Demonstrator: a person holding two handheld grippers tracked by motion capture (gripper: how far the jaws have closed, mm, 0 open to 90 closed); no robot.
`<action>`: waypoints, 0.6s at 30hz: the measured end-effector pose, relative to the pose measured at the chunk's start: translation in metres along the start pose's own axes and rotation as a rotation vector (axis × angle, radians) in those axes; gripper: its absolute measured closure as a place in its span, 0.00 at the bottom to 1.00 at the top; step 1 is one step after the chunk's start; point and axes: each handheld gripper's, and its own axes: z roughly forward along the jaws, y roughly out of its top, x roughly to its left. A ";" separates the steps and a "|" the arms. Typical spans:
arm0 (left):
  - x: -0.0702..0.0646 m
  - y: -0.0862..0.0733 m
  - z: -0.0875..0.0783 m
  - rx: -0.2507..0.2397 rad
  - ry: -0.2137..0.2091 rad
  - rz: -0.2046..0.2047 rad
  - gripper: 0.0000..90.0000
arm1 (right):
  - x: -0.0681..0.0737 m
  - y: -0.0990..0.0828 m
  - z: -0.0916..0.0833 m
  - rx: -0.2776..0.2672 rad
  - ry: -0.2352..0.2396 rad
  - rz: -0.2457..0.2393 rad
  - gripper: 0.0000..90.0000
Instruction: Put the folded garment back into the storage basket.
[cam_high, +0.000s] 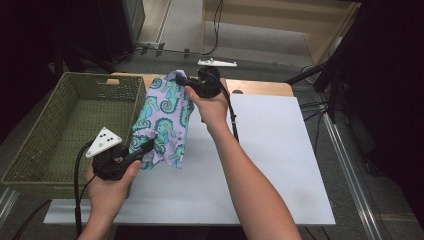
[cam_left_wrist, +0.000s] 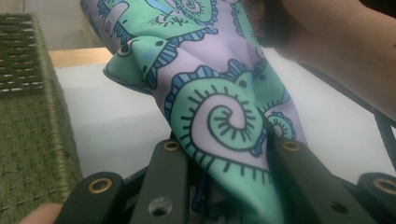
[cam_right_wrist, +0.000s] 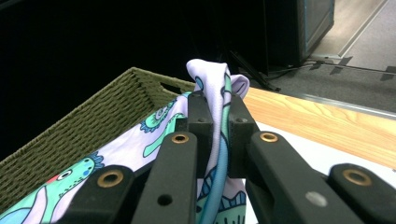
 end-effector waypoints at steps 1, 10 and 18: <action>0.002 0.000 -0.001 -0.002 0.001 -0.001 0.83 | 0.002 0.001 0.002 0.001 0.002 -0.006 0.92; 0.019 0.001 -0.019 -0.011 0.031 -0.016 0.83 | 0.021 0.009 0.021 0.011 0.029 -0.025 0.92; 0.034 0.000 -0.039 -0.030 0.064 -0.036 0.83 | 0.041 0.015 0.041 0.021 0.056 -0.049 0.92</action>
